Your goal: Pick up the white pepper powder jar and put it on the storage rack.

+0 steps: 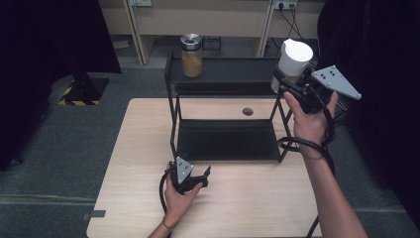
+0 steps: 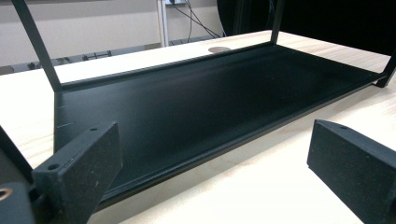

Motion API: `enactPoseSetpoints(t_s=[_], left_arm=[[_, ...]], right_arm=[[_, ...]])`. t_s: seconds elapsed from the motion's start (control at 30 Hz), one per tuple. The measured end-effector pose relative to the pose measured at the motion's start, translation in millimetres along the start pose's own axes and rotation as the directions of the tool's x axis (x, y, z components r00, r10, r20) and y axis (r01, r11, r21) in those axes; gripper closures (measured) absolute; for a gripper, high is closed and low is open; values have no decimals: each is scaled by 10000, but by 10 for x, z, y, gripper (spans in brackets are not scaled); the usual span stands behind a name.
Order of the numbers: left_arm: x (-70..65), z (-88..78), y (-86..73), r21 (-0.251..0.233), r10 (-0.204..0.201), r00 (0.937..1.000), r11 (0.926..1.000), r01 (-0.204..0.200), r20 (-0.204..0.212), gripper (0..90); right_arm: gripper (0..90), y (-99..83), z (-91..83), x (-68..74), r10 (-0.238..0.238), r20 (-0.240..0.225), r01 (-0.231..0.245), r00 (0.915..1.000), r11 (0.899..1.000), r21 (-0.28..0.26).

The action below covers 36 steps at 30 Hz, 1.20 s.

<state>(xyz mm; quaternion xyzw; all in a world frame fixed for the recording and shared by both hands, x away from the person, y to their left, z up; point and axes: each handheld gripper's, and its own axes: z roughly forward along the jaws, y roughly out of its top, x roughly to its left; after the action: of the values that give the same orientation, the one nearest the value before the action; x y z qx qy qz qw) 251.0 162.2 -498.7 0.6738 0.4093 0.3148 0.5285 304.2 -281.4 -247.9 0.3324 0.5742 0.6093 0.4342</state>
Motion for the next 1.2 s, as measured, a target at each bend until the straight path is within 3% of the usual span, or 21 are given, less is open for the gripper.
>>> enactPoseSetpoints(t_s=[0.7, 1.2], left_arm=[[-6, -3, 1, 14, 15, 10000, 10000, -15, 73, 25], [-6, -5, 4, 39, -72, 9999, 10000, 71, 73, 21]], right_arm=[[309, 125, 418, 11, 189, 302, -193, 9994, 9997, 157], [308, 54, 730, -7, 220, 816, -291, 9964, 9957, 876]])
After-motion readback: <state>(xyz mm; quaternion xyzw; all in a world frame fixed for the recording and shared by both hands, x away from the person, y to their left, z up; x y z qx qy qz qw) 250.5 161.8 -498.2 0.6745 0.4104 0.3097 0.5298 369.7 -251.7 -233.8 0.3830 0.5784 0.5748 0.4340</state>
